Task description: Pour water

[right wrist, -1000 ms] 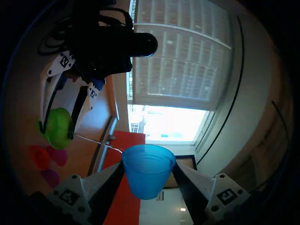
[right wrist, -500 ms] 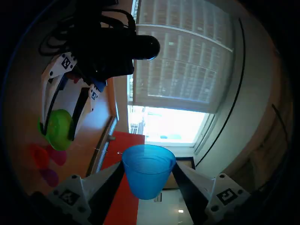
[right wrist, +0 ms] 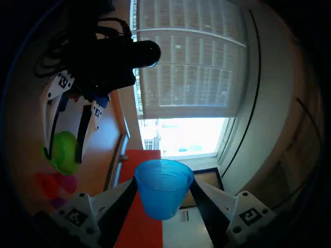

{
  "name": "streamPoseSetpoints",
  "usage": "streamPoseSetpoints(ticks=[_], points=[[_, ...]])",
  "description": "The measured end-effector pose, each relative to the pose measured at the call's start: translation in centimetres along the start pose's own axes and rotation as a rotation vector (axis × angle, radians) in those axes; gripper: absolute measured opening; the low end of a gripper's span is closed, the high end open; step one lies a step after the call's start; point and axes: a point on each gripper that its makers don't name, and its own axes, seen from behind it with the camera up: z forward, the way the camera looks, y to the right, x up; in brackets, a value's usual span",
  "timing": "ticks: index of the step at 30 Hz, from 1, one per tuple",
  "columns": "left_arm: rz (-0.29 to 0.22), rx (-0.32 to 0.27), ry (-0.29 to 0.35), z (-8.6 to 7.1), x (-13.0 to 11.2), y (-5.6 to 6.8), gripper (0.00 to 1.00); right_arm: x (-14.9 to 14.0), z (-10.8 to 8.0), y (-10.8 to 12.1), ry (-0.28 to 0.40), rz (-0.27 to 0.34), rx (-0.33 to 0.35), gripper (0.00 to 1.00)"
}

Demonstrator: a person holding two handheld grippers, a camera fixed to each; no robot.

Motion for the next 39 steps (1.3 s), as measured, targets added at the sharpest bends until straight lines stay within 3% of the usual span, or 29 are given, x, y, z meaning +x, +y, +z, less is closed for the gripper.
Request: streamPoseSetpoints(ticks=[17,29,39], points=[[0.011,0.011,-0.01,-0.3,0.0,0.0,0.9,-1.9,-1.3,-1.2,-0.012,0.522,0.012,0.91],[0.021,0.014,-0.015,-0.5,0.4,0.3,0.9,-1.7,-2.6,-2.6,0.002,0.954,0.069,0.91],[0.029,0.018,-0.025,-0.7,0.3,0.3,0.9,-2.9,-3.1,-2.9,-0.028,1.201,0.079,0.91]])
